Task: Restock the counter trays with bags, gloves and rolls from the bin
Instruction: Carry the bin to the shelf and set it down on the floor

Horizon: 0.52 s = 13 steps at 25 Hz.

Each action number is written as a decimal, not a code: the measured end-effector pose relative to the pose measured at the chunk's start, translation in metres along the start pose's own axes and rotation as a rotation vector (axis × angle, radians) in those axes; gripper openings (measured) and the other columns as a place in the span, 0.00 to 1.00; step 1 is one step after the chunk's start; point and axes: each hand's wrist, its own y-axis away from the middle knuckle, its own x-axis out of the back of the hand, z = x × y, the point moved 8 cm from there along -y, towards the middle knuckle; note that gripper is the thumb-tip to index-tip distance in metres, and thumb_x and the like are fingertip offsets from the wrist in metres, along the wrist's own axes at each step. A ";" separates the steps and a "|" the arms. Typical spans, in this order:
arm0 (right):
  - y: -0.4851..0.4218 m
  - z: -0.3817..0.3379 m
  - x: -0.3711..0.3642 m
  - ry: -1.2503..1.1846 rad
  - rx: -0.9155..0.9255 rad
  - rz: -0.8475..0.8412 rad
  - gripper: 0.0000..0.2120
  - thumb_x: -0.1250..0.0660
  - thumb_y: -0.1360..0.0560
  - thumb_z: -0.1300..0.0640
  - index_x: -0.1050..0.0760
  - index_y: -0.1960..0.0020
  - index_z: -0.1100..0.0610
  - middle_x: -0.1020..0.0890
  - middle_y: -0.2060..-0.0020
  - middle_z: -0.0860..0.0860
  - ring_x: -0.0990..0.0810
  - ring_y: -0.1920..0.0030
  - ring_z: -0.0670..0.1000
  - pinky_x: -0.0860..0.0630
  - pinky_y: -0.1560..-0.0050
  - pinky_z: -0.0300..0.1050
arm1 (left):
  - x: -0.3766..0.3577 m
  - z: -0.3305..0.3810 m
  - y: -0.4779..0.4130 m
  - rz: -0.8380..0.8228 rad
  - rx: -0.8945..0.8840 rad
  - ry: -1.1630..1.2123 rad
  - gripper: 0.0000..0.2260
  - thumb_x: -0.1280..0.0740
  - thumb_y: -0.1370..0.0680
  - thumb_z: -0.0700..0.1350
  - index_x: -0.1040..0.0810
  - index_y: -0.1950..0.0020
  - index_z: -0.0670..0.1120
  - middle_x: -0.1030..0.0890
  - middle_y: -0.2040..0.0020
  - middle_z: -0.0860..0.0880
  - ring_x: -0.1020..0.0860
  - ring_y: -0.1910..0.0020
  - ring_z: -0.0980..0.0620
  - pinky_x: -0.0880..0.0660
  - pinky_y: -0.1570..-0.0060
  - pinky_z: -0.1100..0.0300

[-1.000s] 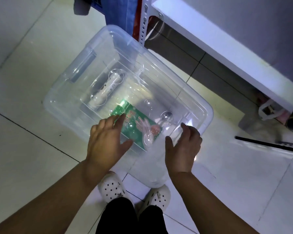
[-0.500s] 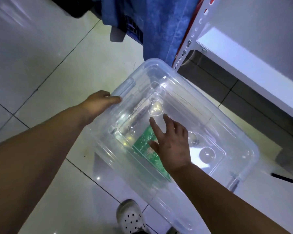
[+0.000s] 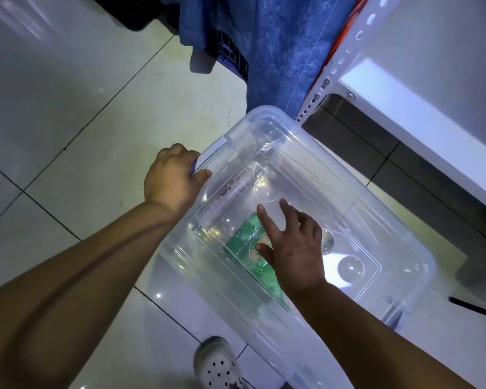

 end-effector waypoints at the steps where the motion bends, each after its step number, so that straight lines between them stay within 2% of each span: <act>1: 0.000 0.000 0.001 -0.007 0.006 0.003 0.32 0.28 0.32 0.47 0.35 0.31 0.48 0.27 0.34 0.60 0.25 0.40 0.63 0.26 0.44 0.56 | 0.000 0.002 0.002 0.012 0.007 -0.002 0.13 0.33 0.25 0.49 0.21 0.45 0.42 0.24 0.52 0.41 0.27 0.50 0.41 0.35 0.59 0.57; 3: 0.000 0.004 0.007 -0.045 0.062 0.002 0.31 0.29 0.30 0.48 0.35 0.31 0.48 0.27 0.34 0.59 0.26 0.39 0.62 0.27 0.43 0.55 | -0.002 0.001 0.011 0.006 0.075 -0.004 0.17 0.34 0.24 0.49 0.25 0.38 0.42 0.22 0.45 0.40 0.27 0.45 0.39 0.32 0.51 0.53; 5: 0.001 0.029 0.020 -0.071 0.081 0.028 0.28 0.30 0.29 0.51 0.34 0.31 0.51 0.26 0.35 0.59 0.27 0.40 0.61 0.29 0.42 0.56 | -0.001 -0.005 0.035 0.026 0.167 -0.064 0.23 0.33 0.25 0.49 0.30 0.33 0.41 0.25 0.37 0.38 0.30 0.38 0.38 0.34 0.41 0.48; 8: 0.015 0.115 0.044 -0.043 -0.171 0.079 0.27 0.32 0.28 0.51 0.34 0.32 0.59 0.26 0.39 0.62 0.28 0.41 0.63 0.32 0.41 0.58 | 0.004 -0.026 0.103 0.085 0.445 -0.035 0.30 0.29 0.28 0.46 0.36 0.30 0.38 0.32 0.32 0.35 0.35 0.33 0.35 0.36 0.36 0.42; 9: 0.025 0.144 0.045 -0.017 -0.267 0.041 0.28 0.33 0.27 0.49 0.35 0.32 0.60 0.27 0.39 0.62 0.29 0.41 0.64 0.32 0.40 0.59 | 0.001 -0.034 0.130 0.083 0.579 0.048 0.33 0.28 0.29 0.46 0.38 0.30 0.37 0.34 0.31 0.35 0.36 0.32 0.35 0.36 0.35 0.42; 11: 0.045 0.190 0.032 -0.065 -0.435 -0.111 0.28 0.35 0.26 0.46 0.36 0.32 0.61 0.27 0.39 0.63 0.28 0.40 0.64 0.31 0.40 0.59 | -0.026 -0.040 0.181 0.009 0.881 0.384 0.40 0.26 0.30 0.46 0.45 0.27 0.36 0.36 0.29 0.37 0.34 0.32 0.39 0.36 0.33 0.45; 12: 0.054 0.205 0.025 -0.154 -0.504 -0.177 0.27 0.35 0.26 0.46 0.35 0.34 0.61 0.25 0.40 0.63 0.26 0.42 0.63 0.29 0.41 0.58 | -0.047 -0.033 0.203 -0.057 1.004 0.604 0.40 0.26 0.29 0.45 0.46 0.27 0.35 0.34 0.31 0.40 0.30 0.36 0.42 0.33 0.35 0.48; 13: 0.060 0.215 0.020 -0.271 -0.562 -0.227 0.25 0.34 0.26 0.47 0.33 0.36 0.61 0.23 0.42 0.63 0.25 0.45 0.62 0.28 0.43 0.56 | -0.066 -0.021 0.221 -0.131 1.106 0.777 0.35 0.27 0.29 0.44 0.42 0.29 0.34 0.28 0.36 0.40 0.25 0.45 0.43 0.29 0.41 0.51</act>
